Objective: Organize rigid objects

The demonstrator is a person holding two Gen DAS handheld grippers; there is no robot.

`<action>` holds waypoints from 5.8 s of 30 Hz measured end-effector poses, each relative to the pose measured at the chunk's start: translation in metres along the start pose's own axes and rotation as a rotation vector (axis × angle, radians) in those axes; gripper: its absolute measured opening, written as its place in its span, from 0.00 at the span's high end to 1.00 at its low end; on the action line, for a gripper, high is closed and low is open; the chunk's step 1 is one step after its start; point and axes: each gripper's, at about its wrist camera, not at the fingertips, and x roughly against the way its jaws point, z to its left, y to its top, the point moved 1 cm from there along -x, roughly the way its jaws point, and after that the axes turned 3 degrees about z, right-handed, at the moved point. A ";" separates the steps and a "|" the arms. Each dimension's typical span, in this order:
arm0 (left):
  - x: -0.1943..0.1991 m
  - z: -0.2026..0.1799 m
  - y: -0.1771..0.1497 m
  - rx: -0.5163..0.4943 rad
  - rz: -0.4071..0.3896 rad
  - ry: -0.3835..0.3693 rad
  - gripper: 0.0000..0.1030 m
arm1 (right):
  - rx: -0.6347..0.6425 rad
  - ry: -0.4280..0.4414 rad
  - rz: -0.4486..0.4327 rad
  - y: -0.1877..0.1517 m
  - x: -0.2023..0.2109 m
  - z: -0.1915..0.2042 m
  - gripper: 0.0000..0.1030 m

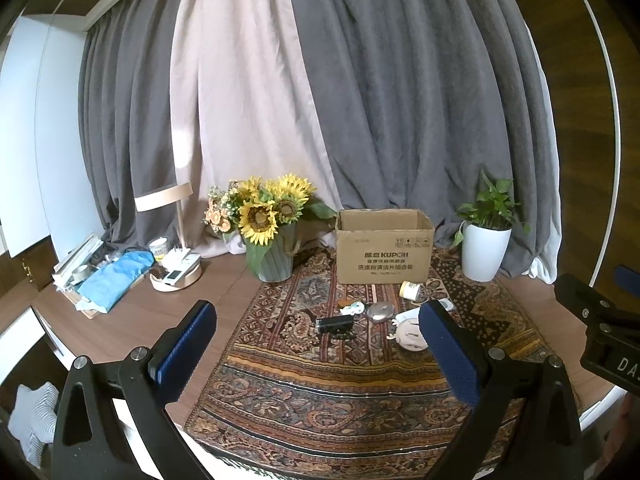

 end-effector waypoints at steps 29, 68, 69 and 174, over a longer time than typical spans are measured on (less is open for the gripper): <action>-0.001 -0.003 -0.003 -0.002 -0.001 -0.004 0.00 | -0.002 0.001 -0.002 0.001 0.001 -0.002 0.00; -0.104 -0.051 -0.015 -0.172 0.108 -0.153 0.00 | -0.002 -0.020 0.153 -0.007 -0.086 -0.021 0.00; -0.109 -0.053 -0.016 -0.181 0.112 -0.159 0.00 | -0.006 -0.021 0.158 -0.008 -0.092 -0.022 0.00; -0.291 -0.100 -0.040 0.038 0.431 -0.099 0.28 | 0.127 0.344 0.466 -0.031 -0.338 -0.037 0.48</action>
